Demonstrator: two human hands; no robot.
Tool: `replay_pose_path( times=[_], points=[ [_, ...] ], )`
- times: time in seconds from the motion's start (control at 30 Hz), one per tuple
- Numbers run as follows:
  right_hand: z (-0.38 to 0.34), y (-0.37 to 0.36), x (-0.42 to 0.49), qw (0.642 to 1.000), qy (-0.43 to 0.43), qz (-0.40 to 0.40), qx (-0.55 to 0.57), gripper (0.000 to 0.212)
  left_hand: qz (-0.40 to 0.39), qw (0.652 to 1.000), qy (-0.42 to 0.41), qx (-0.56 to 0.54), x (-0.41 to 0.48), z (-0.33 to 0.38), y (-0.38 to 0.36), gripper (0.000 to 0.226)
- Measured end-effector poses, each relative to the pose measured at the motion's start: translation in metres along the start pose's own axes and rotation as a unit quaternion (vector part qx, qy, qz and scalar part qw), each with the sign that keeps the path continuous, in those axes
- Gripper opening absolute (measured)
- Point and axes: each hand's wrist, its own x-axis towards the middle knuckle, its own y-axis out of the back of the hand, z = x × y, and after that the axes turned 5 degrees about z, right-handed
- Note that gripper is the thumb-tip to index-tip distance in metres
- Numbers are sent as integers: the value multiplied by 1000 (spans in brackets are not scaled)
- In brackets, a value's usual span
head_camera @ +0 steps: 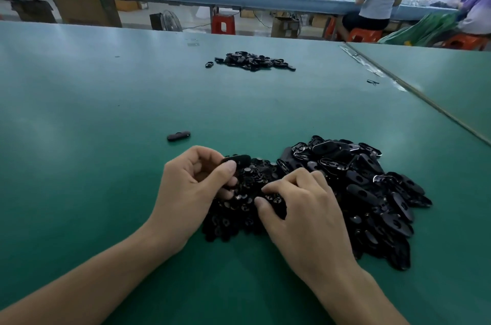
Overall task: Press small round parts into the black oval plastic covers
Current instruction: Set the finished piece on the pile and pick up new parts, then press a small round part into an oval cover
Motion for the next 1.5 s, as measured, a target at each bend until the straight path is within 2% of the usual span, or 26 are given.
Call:
replay_pose_path(
  times=[0.1,0.27,0.57,0.67,0.83,0.93,1.07,1.17,1.37,1.5],
  points=[
    [-2,0,0,1000,-16,-21,-4,18,9,1000,-9,3,1,-2,0,23],
    [-6,-1,1,999,-34,-31,10,13,26,999,-26,28,2,-5,-1,13],
    [-11,0,4,997,-37,-73,14,7,41,993,-52,97,14,-6,-23,23],
    [-12,0,3,997,-28,-52,48,5,43,989,-76,119,19,-9,-25,23],
    [-4,1,7,987,-64,2,147,21,34,995,-55,73,24,-14,-22,23],
    [0,0,17,975,-96,48,193,14,25,997,-31,63,27,-14,-22,20],
    [9,-5,47,973,-124,57,186,17,30,999,-3,36,29,-12,-22,14],
    [13,-11,63,952,-159,54,257,13,30,999,7,33,29,-10,-23,12],
    [7,-19,61,942,-104,50,316,14,19,999,-8,43,28,-12,-23,15],
    [12,-11,55,925,-110,64,357,14,15,999,-20,34,27,-12,-22,19]
  ],
)
